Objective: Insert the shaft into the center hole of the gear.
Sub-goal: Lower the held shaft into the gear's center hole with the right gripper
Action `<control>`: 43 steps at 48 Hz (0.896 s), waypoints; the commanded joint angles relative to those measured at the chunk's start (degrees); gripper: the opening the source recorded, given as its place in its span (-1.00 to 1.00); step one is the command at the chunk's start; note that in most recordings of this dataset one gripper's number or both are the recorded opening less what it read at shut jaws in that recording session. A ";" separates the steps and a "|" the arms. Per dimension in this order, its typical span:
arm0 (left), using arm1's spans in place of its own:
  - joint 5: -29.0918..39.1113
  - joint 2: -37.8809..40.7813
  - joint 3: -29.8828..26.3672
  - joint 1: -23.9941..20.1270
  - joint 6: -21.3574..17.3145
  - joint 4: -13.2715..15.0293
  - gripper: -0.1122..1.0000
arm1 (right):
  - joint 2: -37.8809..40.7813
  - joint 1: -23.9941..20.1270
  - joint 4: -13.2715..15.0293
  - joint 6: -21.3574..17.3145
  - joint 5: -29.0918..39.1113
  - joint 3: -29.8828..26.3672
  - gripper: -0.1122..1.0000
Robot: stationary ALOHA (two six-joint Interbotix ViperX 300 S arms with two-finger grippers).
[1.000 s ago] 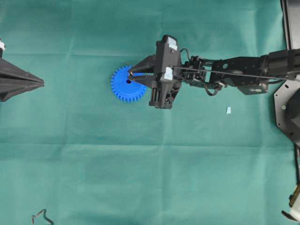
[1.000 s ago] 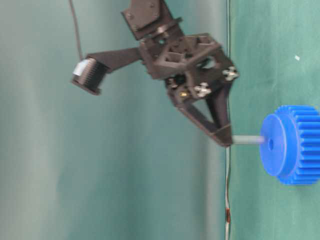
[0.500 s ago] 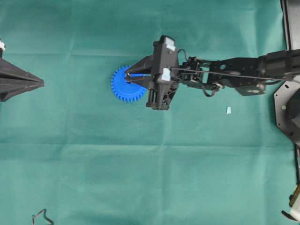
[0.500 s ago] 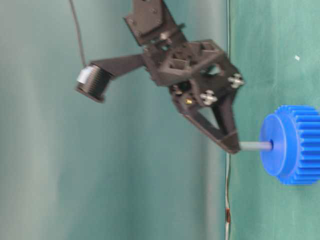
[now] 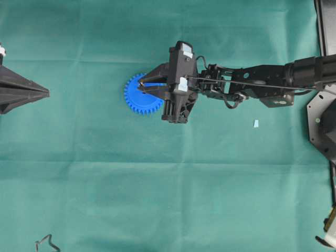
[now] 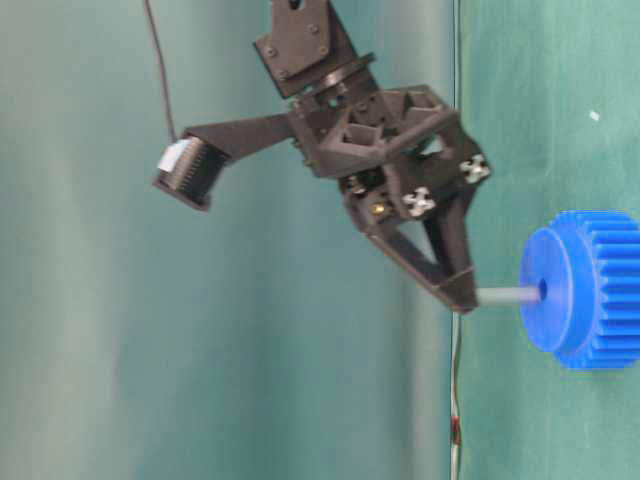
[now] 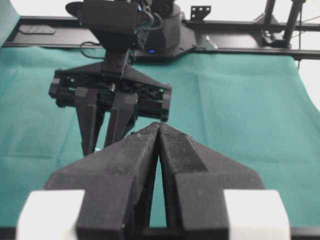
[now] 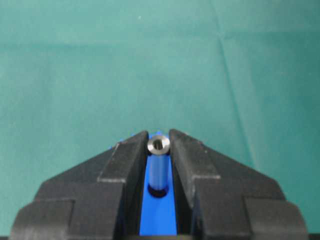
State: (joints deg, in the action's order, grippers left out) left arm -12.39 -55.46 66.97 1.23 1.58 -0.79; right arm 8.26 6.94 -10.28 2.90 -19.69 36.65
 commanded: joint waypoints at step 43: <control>-0.35 0.18 -1.58 0.18 0.00 -0.18 -0.80 | 0.09 0.26 -0.18 -0.79 -0.62 -0.18 -0.51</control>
State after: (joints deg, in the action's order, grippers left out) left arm -12.39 -55.46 66.97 1.23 1.58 -0.79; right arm 10.11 7.12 -10.37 2.11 -19.78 37.09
